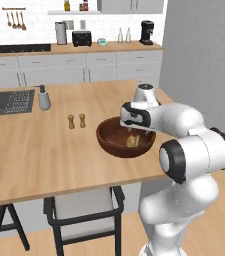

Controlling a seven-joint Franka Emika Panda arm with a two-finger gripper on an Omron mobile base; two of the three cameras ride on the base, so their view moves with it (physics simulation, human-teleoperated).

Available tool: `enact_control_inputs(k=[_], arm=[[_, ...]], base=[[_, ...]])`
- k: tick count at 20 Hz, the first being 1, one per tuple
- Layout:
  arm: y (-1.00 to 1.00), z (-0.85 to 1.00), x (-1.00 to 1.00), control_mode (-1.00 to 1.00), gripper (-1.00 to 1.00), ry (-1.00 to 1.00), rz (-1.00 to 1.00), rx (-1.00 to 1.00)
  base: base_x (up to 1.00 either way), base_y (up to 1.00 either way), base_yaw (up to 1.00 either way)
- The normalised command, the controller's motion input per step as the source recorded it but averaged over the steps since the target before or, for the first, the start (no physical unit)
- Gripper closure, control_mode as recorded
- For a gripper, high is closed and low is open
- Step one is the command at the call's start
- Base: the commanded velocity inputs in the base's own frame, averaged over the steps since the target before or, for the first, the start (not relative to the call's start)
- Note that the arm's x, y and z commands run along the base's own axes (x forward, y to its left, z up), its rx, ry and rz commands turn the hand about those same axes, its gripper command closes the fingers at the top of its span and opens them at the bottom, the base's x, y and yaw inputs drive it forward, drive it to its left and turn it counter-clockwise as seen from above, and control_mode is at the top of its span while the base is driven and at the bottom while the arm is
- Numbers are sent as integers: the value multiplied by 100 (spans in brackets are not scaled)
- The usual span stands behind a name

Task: Place one bun and one sausage from the bowl on each plate.

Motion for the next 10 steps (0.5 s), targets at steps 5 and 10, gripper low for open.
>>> enact_control_inputs(k=[5, 10], arm=[[0, -50, 44, -100, -100, 14, 0, 0], [0, -56, 20, -100, -100, 3, 0, 0]], base=[[0, 0, 0], [0, 0, 0]])
